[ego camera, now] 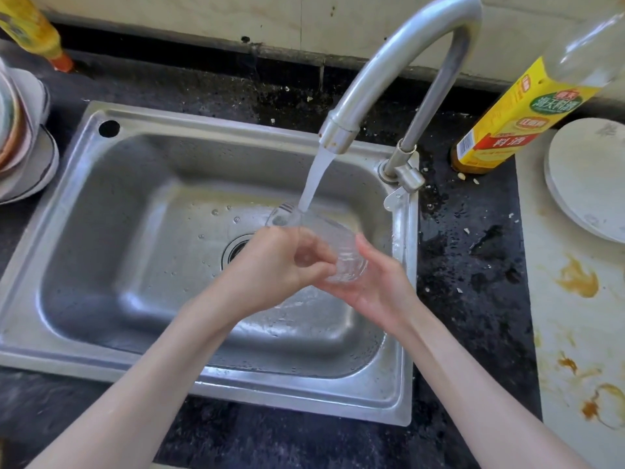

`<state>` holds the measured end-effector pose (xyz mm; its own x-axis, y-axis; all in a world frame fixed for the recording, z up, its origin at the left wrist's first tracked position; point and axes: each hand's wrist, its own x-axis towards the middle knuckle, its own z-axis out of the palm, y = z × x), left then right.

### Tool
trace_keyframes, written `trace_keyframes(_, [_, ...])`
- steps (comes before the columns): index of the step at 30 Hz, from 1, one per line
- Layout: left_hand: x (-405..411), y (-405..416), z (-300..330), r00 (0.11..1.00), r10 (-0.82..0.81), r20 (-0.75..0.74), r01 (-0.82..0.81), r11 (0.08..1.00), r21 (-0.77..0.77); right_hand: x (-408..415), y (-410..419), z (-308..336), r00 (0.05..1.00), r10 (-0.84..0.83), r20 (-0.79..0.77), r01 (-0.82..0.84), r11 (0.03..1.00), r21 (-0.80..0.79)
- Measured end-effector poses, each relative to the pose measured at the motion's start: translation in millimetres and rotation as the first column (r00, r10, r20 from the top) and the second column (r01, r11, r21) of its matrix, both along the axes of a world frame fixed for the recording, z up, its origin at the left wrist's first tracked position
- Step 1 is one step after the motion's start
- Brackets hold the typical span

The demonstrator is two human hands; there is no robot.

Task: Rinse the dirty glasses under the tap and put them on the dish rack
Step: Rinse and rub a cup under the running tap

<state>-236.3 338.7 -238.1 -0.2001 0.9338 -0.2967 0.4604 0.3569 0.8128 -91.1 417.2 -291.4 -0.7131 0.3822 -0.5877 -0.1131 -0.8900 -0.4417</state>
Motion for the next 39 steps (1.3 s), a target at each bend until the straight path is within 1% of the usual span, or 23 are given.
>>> trace_keyframes(2, [-5.6, 0.4, 2.9, 0.977, -0.201, -0.064, 0.198, 0.979, -0.053, -2.9, 0.7, 1.3, 0.997, 0.027, 0.068, -0.029, 0.999, 0.026])
trace_keyframes(3, [-9.6, -1.0, 4.7, 0.943, -0.318, -0.101, 0.308, 0.946, -0.104, -5.4, 2.0, -0.5, 0.99, 0.048, 0.131, -0.052, 0.998, 0.024])
trace_keyframes(4, [-13.6, -2.8, 5.3, 0.904, -0.406, -0.135, 0.385, 0.91, -0.155, -8.1, 3.1, -3.2, 0.977, 0.069, 0.203, -0.074, 0.997, 0.018])
trace_keyframes(5, [-16.2, -5.0, 5.9, 0.875, -0.449, -0.184, 0.417, 0.89, -0.187, -10.8, 3.9, -5.2, 0.962, 0.093, 0.255, -0.095, 0.995, -0.002])
trace_keyframes(6, [-16.9, -7.8, 6.1, 0.859, -0.449, -0.246, 0.409, 0.891, -0.196, -12.6, 4.5, -9.5, 0.95, 0.117, 0.288, -0.111, 0.993, -0.038])
trace_keyframes(8, [-12.5, -12.3, 8.6, 0.854, -0.369, -0.368, 0.344, 0.929, -0.134, -14.0, 4.9, -14.2, 0.94, 0.152, 0.306, -0.128, 0.987, -0.1])
trace_keyframes(10, [-8.2, -14.9, 7.3, 0.857, -0.288, -0.428, 0.292, 0.955, -0.058, -12.3, 4.9, -17.9, 0.948, 0.141, 0.285, -0.114, 0.988, -0.108])
trace_keyframes(13, [-8.4, -14.4, 3.1, 0.881, -0.158, -0.447, 0.192, 0.981, 0.03, -9.4, 2.5, -18.2, 0.976, 0.065, 0.209, -0.053, 0.997, -0.063])
trace_keyframes(16, [-6.1, -12.6, 0.5, 0.899, -0.058, -0.435, 0.101, 0.992, 0.077, -11.2, -1.4, -13.7, 0.995, -0.01, 0.101, 0.015, 0.999, -0.046])
trace_keyframes(18, [-4.2, -12.9, -2.0, 0.898, -0.042, -0.438, 0.105, 0.987, 0.122, -13.9, -0.8, -12.7, 0.994, -0.034, 0.101, 0.038, 0.999, -0.037])
trace_keyframes(21, [-7.0, -15.4, -11.5, 0.892, -0.055, -0.448, 0.173, 0.958, 0.228, -17.7, 1.8, -13.9, 0.992, -0.028, 0.121, 0.031, 0.999, -0.022])
trace_keyframes(24, [-6.4, -16.8, -18.1, 0.875, 0.019, -0.484, 0.182, 0.914, 0.364, -20.3, -0.6, -15.2, 0.995, -0.027, 0.091, 0.033, 0.997, -0.064])
trace_keyframes(27, [-3.6, -19.0, -18.2, 0.9, 0.106, -0.422, 0.113, 0.88, 0.461, -22.2, -5.1, -14.6, 0.998, -0.045, 0.046, 0.049, 0.993, -0.108])
trace_keyframes(29, [-2.8, -22.0, -16.8, 0.935, 0.178, -0.306, -0.016, 0.885, 0.466, -22.5, -6.3, -13.5, 0.998, -0.044, 0.037, 0.049, 0.992, -0.12])
trace_keyframes(30, [-2.7, -23.3, -15.4, 0.955, 0.199, -0.221, -0.09, 0.902, 0.423, -22.2, -6.4, -13.6, 0.998, -0.041, 0.04, 0.045, 0.992, -0.121])
trace_keyframes(31, [-2.3, -24.3, -14.2, 0.97, 0.205, -0.128, -0.151, 0.927, 0.343, -21.7, -6.3, -12.9, 0.998, -0.033, 0.045, 0.038, 0.992, -0.117])
trace_keyframes(32, [-1.2, -24.8, -12.9, 0.978, 0.201, -0.05, -0.183, 0.951, 0.248, -21.3, -6.3, -12.7, 0.999, -0.015, 0.047, 0.02, 0.994, -0.105])
trace_keyframes(33, [-0.5, -24.9, -12.2, 0.981, 0.191, -0.012, -0.186, 0.967, 0.175, -21.0, -6.6, -12.0, 0.999, 0.015, 0.048, -0.011, 0.996, -0.086])
trace_keyframes(35, [-0.8, -24.1, -14.6, 0.982, 0.185, -0.023, -0.18, 0.974, 0.135, -20.3, -8.0, -11.6, 0.995, 0.074, 0.068, -0.07, 0.996, -0.05])
trace_keyframes(39, [1.5, -23.0, -20.6, 0.966, 0.258, -0.027, -0.248, 0.95, 0.192, -18.7, -7.3, -13.8, 0.991, 0.09, 0.099, -0.083, 0.994, -0.073])
